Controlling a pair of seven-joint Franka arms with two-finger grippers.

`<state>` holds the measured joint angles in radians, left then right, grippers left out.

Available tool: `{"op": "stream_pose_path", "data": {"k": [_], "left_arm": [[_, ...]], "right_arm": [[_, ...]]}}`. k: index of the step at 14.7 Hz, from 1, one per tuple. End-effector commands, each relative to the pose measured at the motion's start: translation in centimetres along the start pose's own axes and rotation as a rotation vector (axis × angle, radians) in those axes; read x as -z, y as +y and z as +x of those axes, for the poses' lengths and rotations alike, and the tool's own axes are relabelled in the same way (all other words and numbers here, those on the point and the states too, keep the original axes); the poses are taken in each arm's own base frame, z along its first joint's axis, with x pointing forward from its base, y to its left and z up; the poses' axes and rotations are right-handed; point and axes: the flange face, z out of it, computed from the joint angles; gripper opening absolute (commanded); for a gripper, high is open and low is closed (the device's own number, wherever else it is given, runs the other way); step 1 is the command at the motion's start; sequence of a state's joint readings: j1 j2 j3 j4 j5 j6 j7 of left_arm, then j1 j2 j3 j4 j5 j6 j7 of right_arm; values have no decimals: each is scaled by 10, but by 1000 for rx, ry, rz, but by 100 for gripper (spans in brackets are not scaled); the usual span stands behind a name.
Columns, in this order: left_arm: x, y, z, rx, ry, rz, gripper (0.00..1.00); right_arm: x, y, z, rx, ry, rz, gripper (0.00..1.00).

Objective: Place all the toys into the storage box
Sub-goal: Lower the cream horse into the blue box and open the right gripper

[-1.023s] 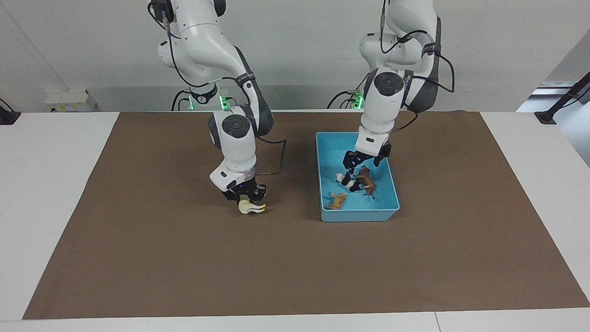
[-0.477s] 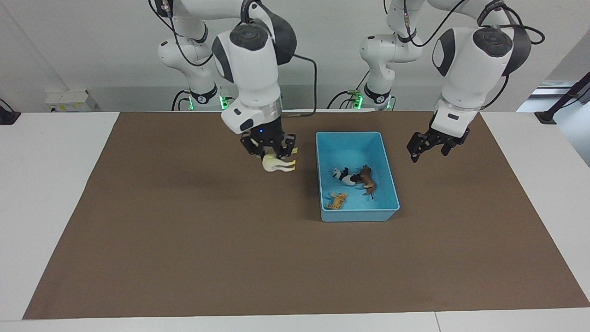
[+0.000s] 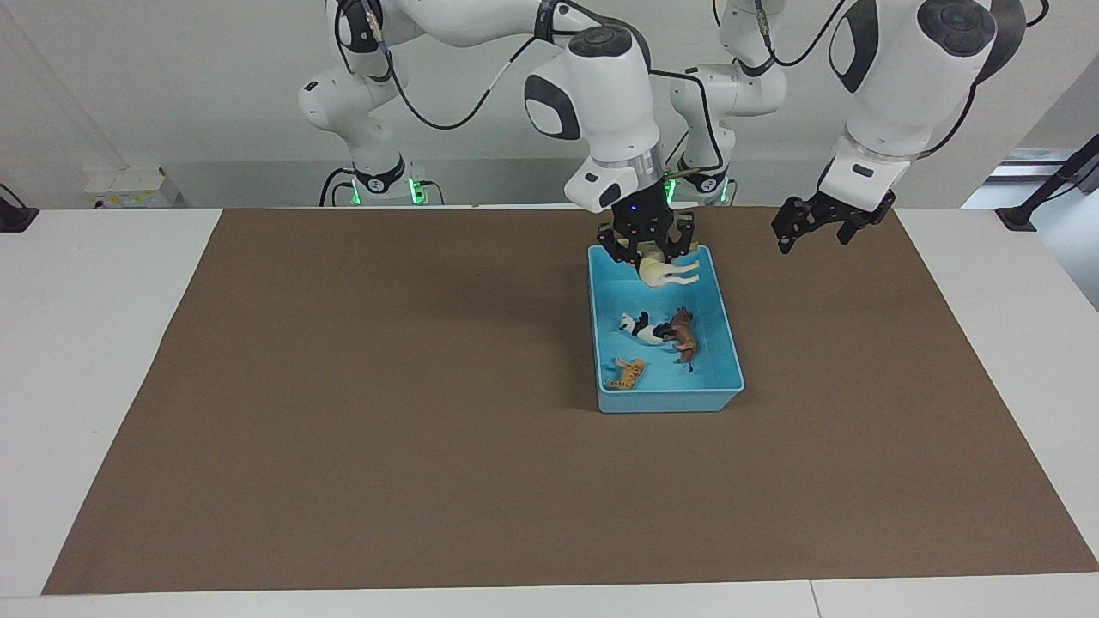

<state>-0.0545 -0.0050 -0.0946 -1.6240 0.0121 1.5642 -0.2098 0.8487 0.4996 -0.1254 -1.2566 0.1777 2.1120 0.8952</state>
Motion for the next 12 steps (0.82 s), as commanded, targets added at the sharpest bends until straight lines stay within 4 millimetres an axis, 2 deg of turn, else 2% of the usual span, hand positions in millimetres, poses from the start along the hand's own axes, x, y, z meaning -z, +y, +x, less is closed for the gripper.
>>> {"op": "stream_pose_path", "data": {"k": [1, 3, 5, 6, 8, 9, 10, 12], "left_arm": [[13, -19, 5, 1, -1, -48, 100], [15, -27, 5, -28, -6, -47, 100], [13, -31, 9, -25, 4, -38, 100], [12, -33, 10, -32, 6, -16, 100], [13, -37, 11, -75, 15, 5, 100], [11, -39, 12, -77, 21, 5, 100], [11, -45, 13, -65, 25, 4, 100], [11, -48, 16, -60, 34, 3, 100]], "right_arm": [[-36, -6, -7, -23, 13, 9, 99], [-36, -5, -11, -120, 0, -15, 100], [-30, -2, -5, -157, -2, -32, 100], [-21, 0, -2, -155, 6, -44, 100], [20, 14, 19, -122, 102, -79, 100], [44, 29, 32, -136, 114, -108, 100], [58, 52, 50, -140, 103, -156, 100], [90, 101, 87, -44, 67, -218, 100]]}}
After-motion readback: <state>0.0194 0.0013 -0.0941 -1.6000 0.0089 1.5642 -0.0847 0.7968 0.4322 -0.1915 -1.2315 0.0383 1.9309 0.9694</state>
